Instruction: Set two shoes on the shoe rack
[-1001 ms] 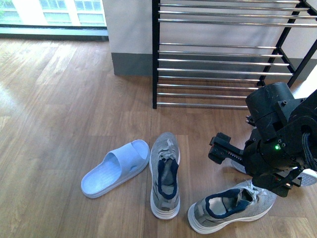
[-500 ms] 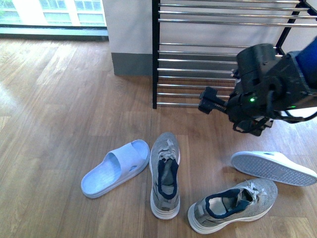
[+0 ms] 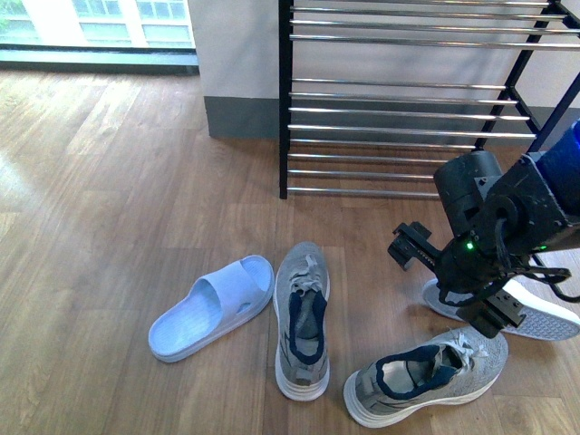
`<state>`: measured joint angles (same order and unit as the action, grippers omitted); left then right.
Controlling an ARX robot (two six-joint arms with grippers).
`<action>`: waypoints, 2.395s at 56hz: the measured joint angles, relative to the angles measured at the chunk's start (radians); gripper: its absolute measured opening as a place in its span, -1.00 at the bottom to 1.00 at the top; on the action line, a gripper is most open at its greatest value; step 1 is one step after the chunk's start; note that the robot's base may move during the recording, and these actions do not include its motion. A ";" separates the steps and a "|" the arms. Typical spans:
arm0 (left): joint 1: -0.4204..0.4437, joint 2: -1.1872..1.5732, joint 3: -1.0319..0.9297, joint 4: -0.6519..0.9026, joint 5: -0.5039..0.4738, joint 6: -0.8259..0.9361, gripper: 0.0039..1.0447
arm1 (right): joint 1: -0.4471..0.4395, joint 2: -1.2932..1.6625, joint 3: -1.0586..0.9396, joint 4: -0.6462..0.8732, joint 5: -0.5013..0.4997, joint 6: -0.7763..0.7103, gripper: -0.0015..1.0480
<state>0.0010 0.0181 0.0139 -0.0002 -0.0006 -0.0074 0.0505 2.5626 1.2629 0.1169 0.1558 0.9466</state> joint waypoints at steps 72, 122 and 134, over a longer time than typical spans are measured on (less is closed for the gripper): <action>0.000 0.000 0.000 0.000 0.000 0.000 0.83 | 0.035 0.316 0.259 -0.151 -0.063 -0.006 0.04; 0.000 0.000 0.000 0.000 0.000 0.000 0.83 | -0.008 -0.017 -0.180 0.224 -0.132 -0.409 -0.95; 0.000 0.000 0.000 0.000 0.000 0.000 0.83 | -0.051 -0.375 -0.429 0.377 -0.184 -0.598 -0.95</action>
<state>0.0010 0.0181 0.0139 -0.0002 -0.0006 -0.0074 -0.0010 2.1876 0.8341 0.4938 -0.0280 0.3489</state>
